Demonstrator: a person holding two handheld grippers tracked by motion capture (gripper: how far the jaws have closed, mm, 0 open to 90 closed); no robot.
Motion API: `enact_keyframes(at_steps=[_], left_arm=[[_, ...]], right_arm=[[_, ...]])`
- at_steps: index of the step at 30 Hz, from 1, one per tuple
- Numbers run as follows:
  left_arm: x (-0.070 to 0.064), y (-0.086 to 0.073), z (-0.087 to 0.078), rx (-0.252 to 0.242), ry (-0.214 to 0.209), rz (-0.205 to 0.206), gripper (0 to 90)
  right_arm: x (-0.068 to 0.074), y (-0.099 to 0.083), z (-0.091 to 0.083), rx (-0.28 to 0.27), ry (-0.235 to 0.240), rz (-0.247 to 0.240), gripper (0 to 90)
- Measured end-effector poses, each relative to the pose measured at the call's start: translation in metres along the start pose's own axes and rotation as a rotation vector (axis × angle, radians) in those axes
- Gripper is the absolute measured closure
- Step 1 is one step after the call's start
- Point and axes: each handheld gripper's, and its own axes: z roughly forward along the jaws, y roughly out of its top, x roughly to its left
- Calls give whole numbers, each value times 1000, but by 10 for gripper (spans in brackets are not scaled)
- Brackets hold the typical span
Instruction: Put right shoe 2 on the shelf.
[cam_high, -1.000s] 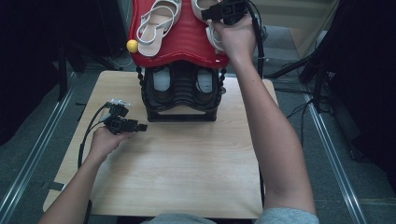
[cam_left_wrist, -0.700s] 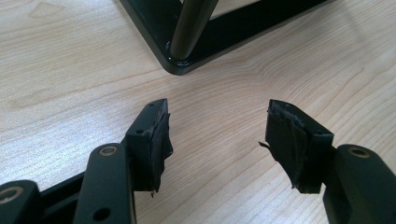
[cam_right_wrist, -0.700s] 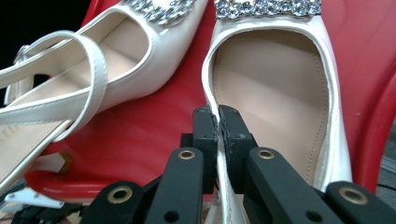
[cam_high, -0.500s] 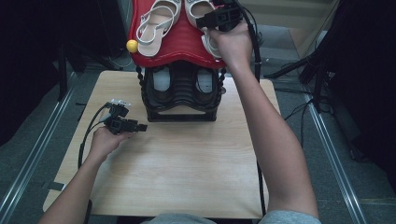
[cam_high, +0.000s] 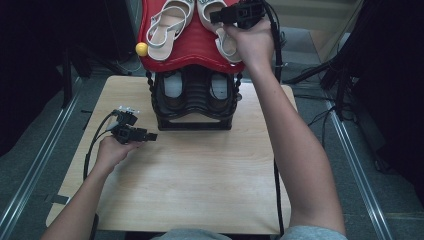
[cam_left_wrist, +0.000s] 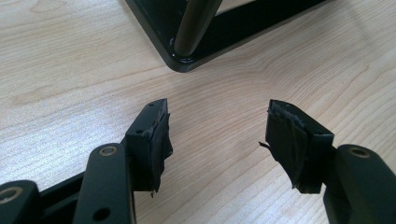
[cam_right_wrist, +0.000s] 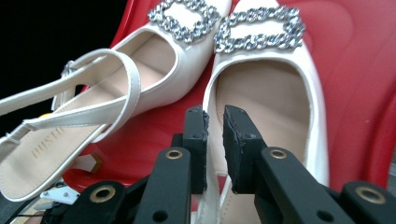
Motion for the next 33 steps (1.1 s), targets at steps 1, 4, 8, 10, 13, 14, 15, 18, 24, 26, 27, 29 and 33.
enact_keyframes(at_steps=[1, 4, 8, 10, 13, 14, 15, 18, 24, 26, 27, 29, 33], left_arm=[[0, 0, 0, -2, 0, 0, 406], [0, 0, 0, -4, 0, 0, 406], [0, 0, 0, -1, 1, -1, 406], [0, 0, 0, 2, 1, 4, 406], [0, 0, 0, 2, 2, 4, 404], [0, 0, 0, 2, 1, 2, 403], [0, 0, 0, 1, 1, 2, 400], [1, 0, -1, 2, 1, 1, 400], [0, 0, 0, 5, 2, -1, 397], [0, 0, 0, 2, 3, 0, 398], [0, 0, 0, 0, 6, 0, 398], [1, 0, 0, 0, 5, -1, 398], [1, 0, -1, -3, 8, -1, 399]], right_arm=[[-1, 2, -2, -6, -3, 5, 804], [-3, 5, -9, -21, -13, 5, 802], [-10, 7, -19, -41, -16, 19, 783], [-15, 6, -22, -38, -19, 26, 750], [-21, 1, -22, -41, -36, 25, 722], [-23, 0, -23, -43, -36, 28, 717], [-26, -2, -24, -46, -35, 37, 709], [-31, -4, -26, -49, -43, 42, 699], [-44, -12, -35, -61, -54, 54, 682], [-48, -16, -39, -72, -71, 49, 681], [-50, -18, -41, -73, -76, 51, 681], [-54, -23, -43, -67, -88, 50, 679], [-60, -34, -44, -60, -102, 57, 678]])
